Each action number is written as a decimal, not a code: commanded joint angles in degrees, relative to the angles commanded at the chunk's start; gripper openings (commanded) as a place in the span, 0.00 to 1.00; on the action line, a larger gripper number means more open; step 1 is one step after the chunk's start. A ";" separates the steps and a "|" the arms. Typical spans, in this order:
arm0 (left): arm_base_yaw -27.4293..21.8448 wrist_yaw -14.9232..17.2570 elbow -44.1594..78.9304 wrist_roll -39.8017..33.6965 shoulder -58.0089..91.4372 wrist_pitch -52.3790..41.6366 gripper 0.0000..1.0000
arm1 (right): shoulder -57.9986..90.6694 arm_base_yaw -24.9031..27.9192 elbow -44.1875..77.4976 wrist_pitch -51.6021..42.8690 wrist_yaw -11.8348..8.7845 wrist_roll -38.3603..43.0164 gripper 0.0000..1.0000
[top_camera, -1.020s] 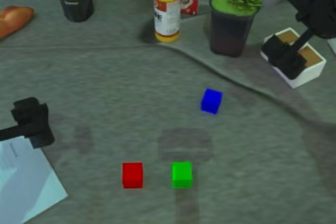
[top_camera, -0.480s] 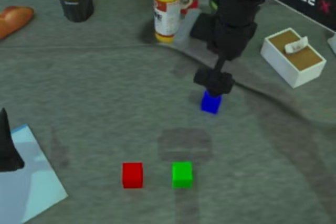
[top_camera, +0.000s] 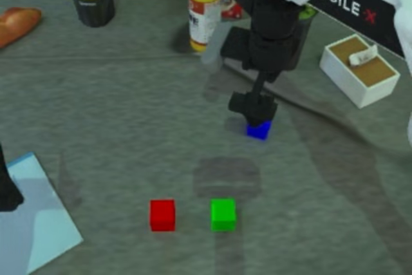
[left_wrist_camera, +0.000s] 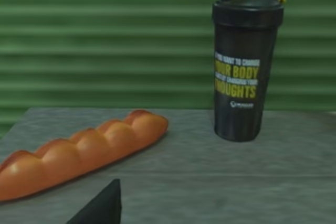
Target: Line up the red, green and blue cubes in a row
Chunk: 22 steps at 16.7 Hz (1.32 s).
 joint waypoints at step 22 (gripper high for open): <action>0.00 0.00 0.00 0.00 0.00 0.00 1.00 | 2.48 0.08 -13.74 16.22 0.03 0.10 0.47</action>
